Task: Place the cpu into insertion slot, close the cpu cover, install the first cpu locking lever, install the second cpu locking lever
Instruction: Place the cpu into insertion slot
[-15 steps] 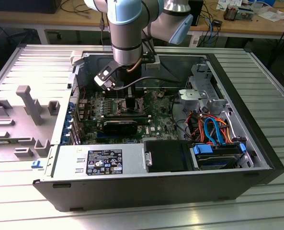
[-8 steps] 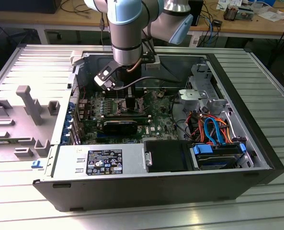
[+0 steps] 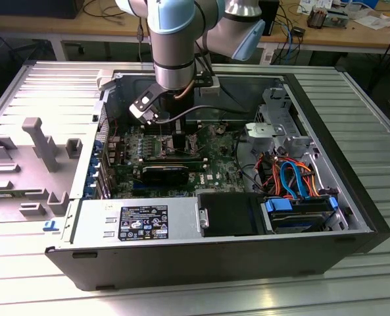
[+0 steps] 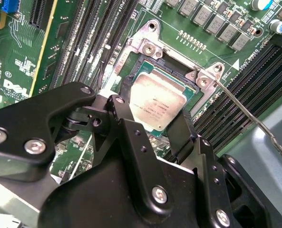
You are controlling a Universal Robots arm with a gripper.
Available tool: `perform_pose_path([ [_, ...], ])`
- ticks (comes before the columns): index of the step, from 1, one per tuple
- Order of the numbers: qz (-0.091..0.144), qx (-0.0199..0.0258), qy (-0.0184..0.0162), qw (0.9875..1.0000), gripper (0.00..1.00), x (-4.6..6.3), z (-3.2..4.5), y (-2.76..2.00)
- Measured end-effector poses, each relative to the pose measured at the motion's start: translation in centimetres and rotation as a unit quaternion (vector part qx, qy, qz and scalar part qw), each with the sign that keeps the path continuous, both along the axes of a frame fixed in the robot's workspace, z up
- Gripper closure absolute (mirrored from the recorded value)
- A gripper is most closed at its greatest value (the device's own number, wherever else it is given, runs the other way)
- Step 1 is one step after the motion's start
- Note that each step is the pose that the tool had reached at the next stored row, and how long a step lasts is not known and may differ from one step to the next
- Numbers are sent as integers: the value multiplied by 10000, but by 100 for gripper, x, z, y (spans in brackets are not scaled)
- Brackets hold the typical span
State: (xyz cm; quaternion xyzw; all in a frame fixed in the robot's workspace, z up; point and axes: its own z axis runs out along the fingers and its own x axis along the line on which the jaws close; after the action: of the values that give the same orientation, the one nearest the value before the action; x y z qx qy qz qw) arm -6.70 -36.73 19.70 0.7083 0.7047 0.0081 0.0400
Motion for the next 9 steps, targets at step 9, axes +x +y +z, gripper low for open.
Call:
perform_pose_path([
  [9, 0, 0, 0, 10000, 38, 0, 14, 0],
])
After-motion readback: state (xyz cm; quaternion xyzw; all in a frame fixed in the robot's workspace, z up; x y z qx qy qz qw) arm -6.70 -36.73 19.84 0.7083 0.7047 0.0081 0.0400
